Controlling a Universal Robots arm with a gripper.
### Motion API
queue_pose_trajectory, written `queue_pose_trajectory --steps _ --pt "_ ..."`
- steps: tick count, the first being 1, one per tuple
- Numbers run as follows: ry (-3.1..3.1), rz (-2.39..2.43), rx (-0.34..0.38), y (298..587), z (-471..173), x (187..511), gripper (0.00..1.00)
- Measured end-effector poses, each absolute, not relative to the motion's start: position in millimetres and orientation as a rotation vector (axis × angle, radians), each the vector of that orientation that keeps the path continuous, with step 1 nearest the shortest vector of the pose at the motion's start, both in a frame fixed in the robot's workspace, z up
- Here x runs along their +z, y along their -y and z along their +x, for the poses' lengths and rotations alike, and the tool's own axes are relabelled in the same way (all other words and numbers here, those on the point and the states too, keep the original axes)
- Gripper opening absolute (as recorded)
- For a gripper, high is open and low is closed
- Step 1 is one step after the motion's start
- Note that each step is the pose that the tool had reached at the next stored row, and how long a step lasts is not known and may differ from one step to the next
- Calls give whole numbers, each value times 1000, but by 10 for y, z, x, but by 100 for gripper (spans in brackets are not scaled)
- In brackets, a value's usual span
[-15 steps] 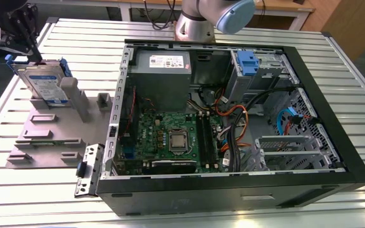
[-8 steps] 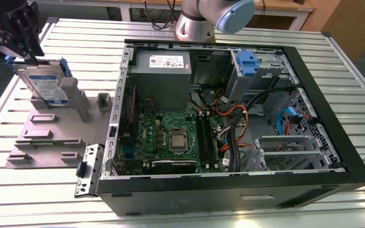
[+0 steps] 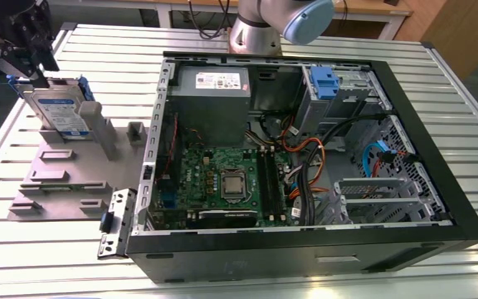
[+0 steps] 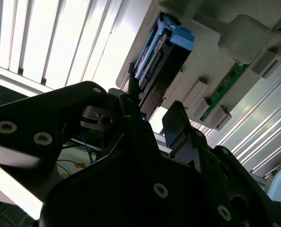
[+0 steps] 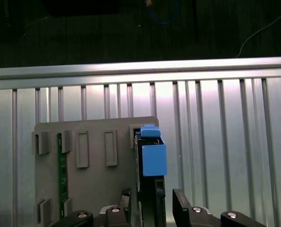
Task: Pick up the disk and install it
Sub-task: 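Pick up the disk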
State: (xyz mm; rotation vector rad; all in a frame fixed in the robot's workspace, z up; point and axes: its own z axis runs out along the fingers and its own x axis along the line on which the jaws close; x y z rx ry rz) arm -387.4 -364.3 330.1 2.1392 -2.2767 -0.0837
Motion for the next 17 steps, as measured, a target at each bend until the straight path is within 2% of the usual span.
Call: queue_pose_trajectory --steps 17 --pt "2264 2155 -86 3644 -3886 3124 47"
